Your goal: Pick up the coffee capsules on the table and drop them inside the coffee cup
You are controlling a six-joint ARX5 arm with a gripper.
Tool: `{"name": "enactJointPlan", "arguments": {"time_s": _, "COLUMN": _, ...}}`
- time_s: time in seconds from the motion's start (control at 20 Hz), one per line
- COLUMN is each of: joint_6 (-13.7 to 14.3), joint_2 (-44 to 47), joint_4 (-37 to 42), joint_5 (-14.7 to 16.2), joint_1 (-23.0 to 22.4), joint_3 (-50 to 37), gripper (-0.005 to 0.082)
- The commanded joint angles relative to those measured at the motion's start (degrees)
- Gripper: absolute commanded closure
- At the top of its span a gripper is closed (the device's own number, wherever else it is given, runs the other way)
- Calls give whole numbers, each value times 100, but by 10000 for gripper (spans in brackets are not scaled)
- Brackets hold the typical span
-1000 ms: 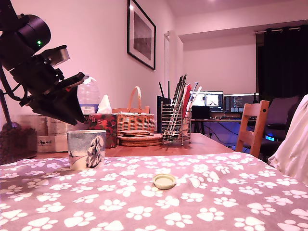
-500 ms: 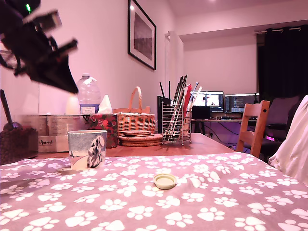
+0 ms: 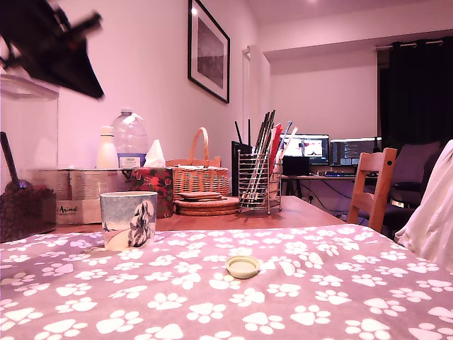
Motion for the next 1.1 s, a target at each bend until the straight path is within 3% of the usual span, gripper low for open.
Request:
{"name": "enactJointPlan", "arguments": {"time_s": 0.0, "joint_6": 15, "joint_2": -175, "joint_4": 83, "joint_5": -98, "joint_1": -31, "joint_3": -382, "gripper": 790}}
{"name": "enactJointPlan", "arguments": {"time_s": 0.4, "joint_6": -240, "joint_2": -1397, "joint_4": 695, "joint_5": -188, "joint_1": 199, "joint_3": -1849, "gripper": 790}}
{"name": "enactJointPlan", "arguments": {"time_s": 0.75, "joint_6": -345, "joint_2": -2277, "joint_4": 1008, "joint_5": -22, "joint_1": 584, "joint_3": -2736, "gripper": 790}}
{"name": "enactJointPlan", "arguments": {"time_s": 1.05, "joint_6": -695, "joint_2": -3058, "joint_4": 1635, "joint_5": 0, "joint_1": 817, "joint_3": -3620, "gripper": 790}}
